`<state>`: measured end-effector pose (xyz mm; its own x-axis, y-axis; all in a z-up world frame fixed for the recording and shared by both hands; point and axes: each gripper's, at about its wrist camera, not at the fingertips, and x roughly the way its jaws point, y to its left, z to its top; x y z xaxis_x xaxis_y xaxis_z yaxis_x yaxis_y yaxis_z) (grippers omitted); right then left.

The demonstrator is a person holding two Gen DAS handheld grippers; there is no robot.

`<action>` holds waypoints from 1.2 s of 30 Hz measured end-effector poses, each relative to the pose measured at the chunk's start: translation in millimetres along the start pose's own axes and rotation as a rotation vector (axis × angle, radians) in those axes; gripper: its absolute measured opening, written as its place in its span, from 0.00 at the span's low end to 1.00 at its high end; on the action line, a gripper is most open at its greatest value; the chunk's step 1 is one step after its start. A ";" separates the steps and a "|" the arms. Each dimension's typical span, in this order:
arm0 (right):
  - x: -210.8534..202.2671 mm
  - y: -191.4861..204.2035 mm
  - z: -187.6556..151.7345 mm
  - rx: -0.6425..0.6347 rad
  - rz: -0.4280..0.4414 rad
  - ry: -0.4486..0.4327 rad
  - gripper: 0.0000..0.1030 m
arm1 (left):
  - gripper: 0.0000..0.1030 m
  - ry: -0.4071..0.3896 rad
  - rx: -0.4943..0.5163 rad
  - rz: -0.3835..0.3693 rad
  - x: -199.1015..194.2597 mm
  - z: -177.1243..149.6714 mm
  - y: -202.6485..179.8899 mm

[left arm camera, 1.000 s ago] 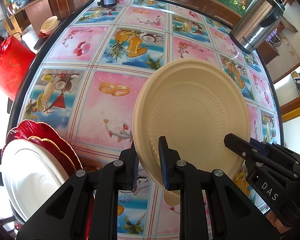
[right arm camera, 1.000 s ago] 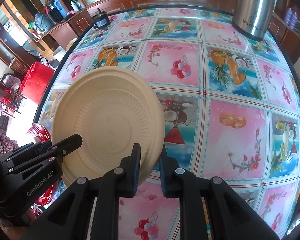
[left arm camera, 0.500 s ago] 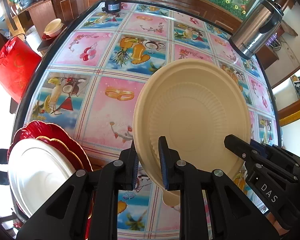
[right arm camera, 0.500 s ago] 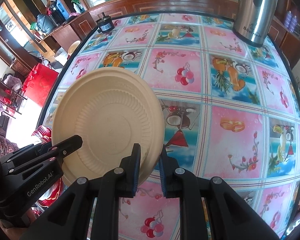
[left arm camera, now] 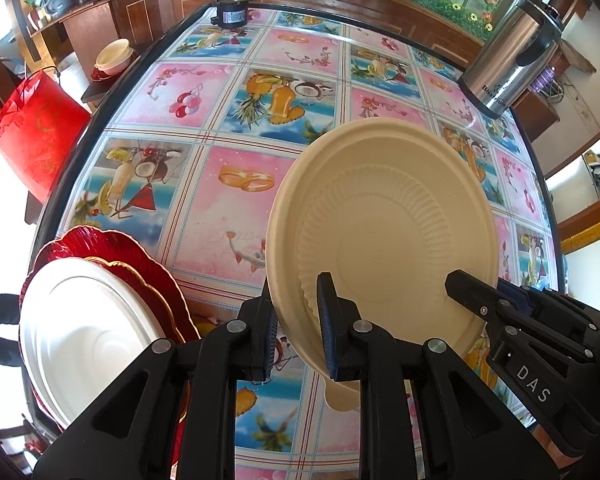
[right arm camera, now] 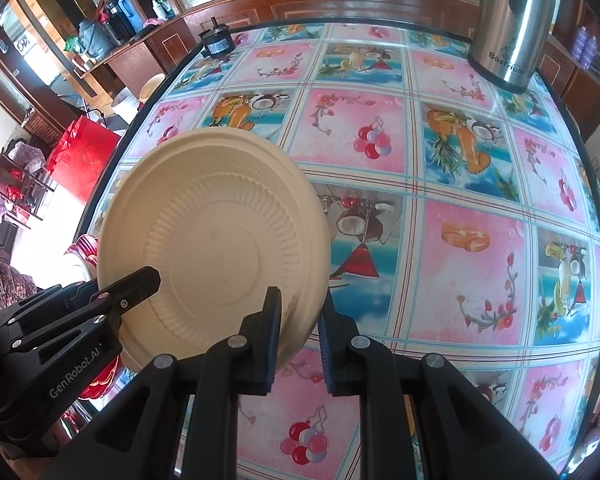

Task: Organize plates and bowls
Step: 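Carry the beige bowl with both grippers over the red plate stack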

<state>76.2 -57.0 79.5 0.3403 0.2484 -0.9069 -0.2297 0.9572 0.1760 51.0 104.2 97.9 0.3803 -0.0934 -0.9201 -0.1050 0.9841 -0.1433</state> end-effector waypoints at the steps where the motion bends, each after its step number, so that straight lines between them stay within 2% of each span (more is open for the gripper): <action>1: -0.4 0.6 0.0 -0.001 0.000 -0.001 0.17 | 0.17 -0.001 -0.002 0.002 -0.5 -0.2 0.4; 24: -7.5 26.1 1.8 -0.049 0.029 -0.015 0.18 | 0.18 -0.035 -0.038 0.045 -25.4 -7.4 21.9; 36: -15.3 57.9 1.6 -0.106 0.053 -0.012 0.18 | 0.18 -0.025 -0.071 0.079 -40.8 -14.7 49.4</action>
<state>59.1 -5.1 104.2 0.3361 0.3011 -0.8924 -0.3431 0.9216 0.1817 16.8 154.3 123.0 0.3911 -0.0112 -0.9203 -0.2003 0.9749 -0.0970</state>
